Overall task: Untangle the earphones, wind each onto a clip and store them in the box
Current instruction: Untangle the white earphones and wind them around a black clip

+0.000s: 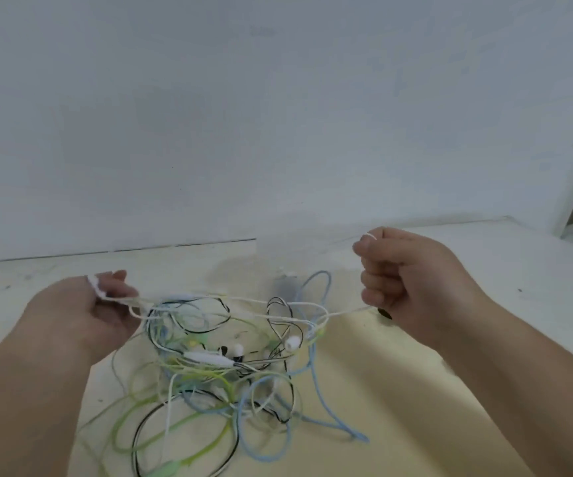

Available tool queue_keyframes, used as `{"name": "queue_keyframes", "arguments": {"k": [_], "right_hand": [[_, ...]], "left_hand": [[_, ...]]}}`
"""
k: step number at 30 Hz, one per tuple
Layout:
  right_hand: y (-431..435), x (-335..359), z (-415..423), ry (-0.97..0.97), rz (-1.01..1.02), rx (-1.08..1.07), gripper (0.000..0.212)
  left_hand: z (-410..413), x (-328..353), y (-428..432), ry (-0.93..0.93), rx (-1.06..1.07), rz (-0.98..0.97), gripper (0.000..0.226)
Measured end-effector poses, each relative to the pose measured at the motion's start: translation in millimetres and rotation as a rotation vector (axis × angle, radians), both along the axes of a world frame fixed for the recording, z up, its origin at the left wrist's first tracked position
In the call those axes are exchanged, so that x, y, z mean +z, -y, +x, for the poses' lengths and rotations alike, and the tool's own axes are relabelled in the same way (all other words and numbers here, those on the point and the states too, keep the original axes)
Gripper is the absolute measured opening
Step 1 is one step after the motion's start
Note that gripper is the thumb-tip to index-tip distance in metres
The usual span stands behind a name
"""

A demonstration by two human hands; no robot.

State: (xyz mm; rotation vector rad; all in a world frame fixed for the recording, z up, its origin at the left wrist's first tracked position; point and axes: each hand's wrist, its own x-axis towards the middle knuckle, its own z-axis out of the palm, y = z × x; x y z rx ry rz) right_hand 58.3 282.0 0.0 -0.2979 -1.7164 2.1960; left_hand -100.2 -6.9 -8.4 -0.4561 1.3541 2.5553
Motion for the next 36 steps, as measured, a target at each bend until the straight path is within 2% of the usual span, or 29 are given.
{"name": "queue_keyframes", "arguments": {"k": [1,2,4,6,8,9,11,13,16,18,21,23,25,26,27,28,29,30,32,33,36], "right_hand": [[-2.9,-1.2,-0.8,0.052,0.066,-0.045,0.028],[-4.9,-1.5,-1.5,0.101,0.143,-0.085,0.027],[-6.4,-0.4,-0.6,0.151,0.261,-0.150,0.021],[-9.1,-0.4,1.2,0.129,0.405,-0.225,0.025],[-11.2,1.5,3.5,0.095,0.608,-0.257,0.026],[-12.7,2.8,4.9,0.098,0.701,-0.218,0.024],[-14.2,5.6,7.2,0.176,0.885,-0.048,0.020],[-14.3,3.8,8.4,0.318,1.063,0.147,0.019],[-10.7,-2.5,9.8,0.455,1.245,0.320,0.018],[-8.8,-5.8,8.8,0.457,1.283,0.346,0.012],[-5.4,-11.7,4.2,0.428,1.293,0.295,0.011],[-2.6,-15.1,1.7,0.390,1.243,0.246,0.014],[-0.2,-16.5,0.1,0.353,1.099,0.238,0.022],[0.5,-15.8,-0.6,0.328,1.008,0.216,0.022],[0.6,-14.9,-1.3,0.296,0.919,0.181,0.021],[0.4,-14.0,-1.6,0.259,0.827,0.151,0.021],[0.6,-12.8,-2.4,0.219,0.729,0.133,0.021],[0.8,-11.4,-2.9,0.179,0.644,0.117,0.022],[0.4,-9.0,-3.3,0.106,0.531,0.076,0.025],[0.7,-7.8,-2.9,0.065,0.470,0.071,0.024],[1.6,-4.4,-0.5,-0.058,0.262,0.127,0.017]], "left_hand": [[-3.5,-4.7,5.1,-0.032,-0.028,-0.054,0.028],[-8.1,-8.8,12.0,-0.054,-0.012,-0.197,0.030],[-12.4,-16.1,24.4,-0.114,0.120,-0.583,0.026],[-16.6,-19.4,25.5,-0.197,0.248,-0.937,0.013],[-16.9,-21.3,16.9,-0.286,0.294,-1.199,0.013],[-14.2,-20.4,9.8,-0.351,0.283,-1.283,0.013],[0.9,-14.9,-4.9,-0.475,0.107,-1.358,0.014],[11.7,-10.5,-13.2,-0.565,-0.089,-1.388,0.022],[23.1,2.1,-17.7,-0.627,-0.217,-1.321,0.038],[27.4,11.3,-18.5,-0.622,-0.282,-1.033,0.052],[27.2,17.9,-20.3,-0.466,-0.287,-0.429,0.060],[24.7,15.6,-25.4,-0.384,-0.211,-0.226,0.056],[26.2,10.6,-35.5,-0.356,-0.122,-0.242,0.053],[28.9,8.6,-39.1,-0.391,-0.060,-0.381,0.053],[31.0,7.5,-41.7,-0.476,0.005,-0.608,0.054],[36.4,7.9,-43.9,-0.596,0.035,-0.869,0.055],[40.3,9.6,-44.9,-0.715,0.015,-1.046,0.056],[42.0,11.8,-44.9,-0.814,-0.053,-1.092,0.059],[48.6,17.9,-45.7,-0.960,-0.206,-0.914,0.063],[53.5,21.2,-48.1,-1.016,-0.214,-0.818,0.063],[70.0,21.8,-63.1,-1.125,-0.358,-0.663,0.042]]}}
